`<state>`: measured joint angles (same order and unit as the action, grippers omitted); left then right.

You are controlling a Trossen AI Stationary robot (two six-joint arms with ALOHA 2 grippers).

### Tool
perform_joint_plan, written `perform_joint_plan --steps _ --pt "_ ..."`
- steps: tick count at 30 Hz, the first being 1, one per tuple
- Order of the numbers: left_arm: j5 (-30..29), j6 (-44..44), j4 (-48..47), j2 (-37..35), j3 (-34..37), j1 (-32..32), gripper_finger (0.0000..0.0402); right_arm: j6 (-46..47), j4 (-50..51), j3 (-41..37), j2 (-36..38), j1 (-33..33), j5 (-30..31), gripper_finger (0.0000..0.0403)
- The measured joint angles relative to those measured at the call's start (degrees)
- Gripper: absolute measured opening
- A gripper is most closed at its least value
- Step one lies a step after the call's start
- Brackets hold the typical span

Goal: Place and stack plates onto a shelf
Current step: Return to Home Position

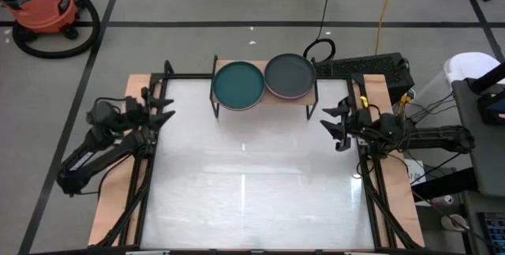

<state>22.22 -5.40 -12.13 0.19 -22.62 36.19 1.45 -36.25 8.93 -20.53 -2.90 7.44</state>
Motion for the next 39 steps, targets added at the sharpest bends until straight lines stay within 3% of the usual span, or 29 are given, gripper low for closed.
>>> perform_joint_plan --steps 13,20,27,30,35,39 --pt "0.3 -0.95 9.76 0.11 10.4 0.01 0.0202 0.52 -2.3 -7.7 -0.11 0.0 0.3 0.0194" --pt "0.28 -2.77 26.13 0.12 21.48 0.03 0.0202 -0.81 2.82 -7.83 -0.11 -0.04 1.84 0.0194" --pt "-0.21 0.16 24.12 0.85 22.09 0.03 0.0197 -4.64 5.38 -7.93 -0.1 -0.11 6.26 0.0193" --pt "-0.22 2.92 24.29 0.91 22.07 0.03 0.0157 -7.5 5.49 -7.94 -0.09 -0.13 6.44 0.0176" --pt "0.34 9.47 23.77 0.91 22.07 0.03 0.0029 -7.65 5.83 -7.98 -0.09 -0.13 7.58 0.0111" --pt "-0.15 12.61 24.39 0.91 22.07 0.02 0.0012 -9.27 6.15 -8.02 -0.09 -0.13 7.56 0.0043"
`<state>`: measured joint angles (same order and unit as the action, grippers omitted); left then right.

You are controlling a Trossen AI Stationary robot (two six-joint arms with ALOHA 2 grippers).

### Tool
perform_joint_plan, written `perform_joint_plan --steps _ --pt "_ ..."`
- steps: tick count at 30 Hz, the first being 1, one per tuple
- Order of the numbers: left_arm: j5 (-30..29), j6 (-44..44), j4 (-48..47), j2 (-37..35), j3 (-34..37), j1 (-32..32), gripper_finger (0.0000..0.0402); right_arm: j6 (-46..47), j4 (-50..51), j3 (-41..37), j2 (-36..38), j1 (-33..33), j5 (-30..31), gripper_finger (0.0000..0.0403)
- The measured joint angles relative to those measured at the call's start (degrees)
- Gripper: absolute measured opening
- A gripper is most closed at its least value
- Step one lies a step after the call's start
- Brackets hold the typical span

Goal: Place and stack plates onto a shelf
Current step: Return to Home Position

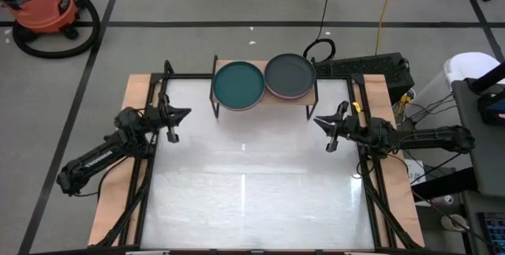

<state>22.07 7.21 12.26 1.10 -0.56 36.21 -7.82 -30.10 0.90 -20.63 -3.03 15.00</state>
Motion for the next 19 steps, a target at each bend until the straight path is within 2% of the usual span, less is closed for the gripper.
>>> perform_joint_plan --steps 3,7,19 --pt "-4.03 2.8 -0.19 0.0 0.0 0.02 0.0016 -1.7 0.06 0.0 -0.02 0.0 0.0 0.0008" --pt "-7.06 2.77 0.12 0.0 0.0 0.02 0.0016 -0.53 -0.01 -0.02 -0.02 0.0 1.72 0.0022" --pt "-7.13 2.83 -0.08 0.0 0.0 0.02 0.0017 -0.41 -0.01 -0.04 -0.01 0.0 1.33 0.0033"
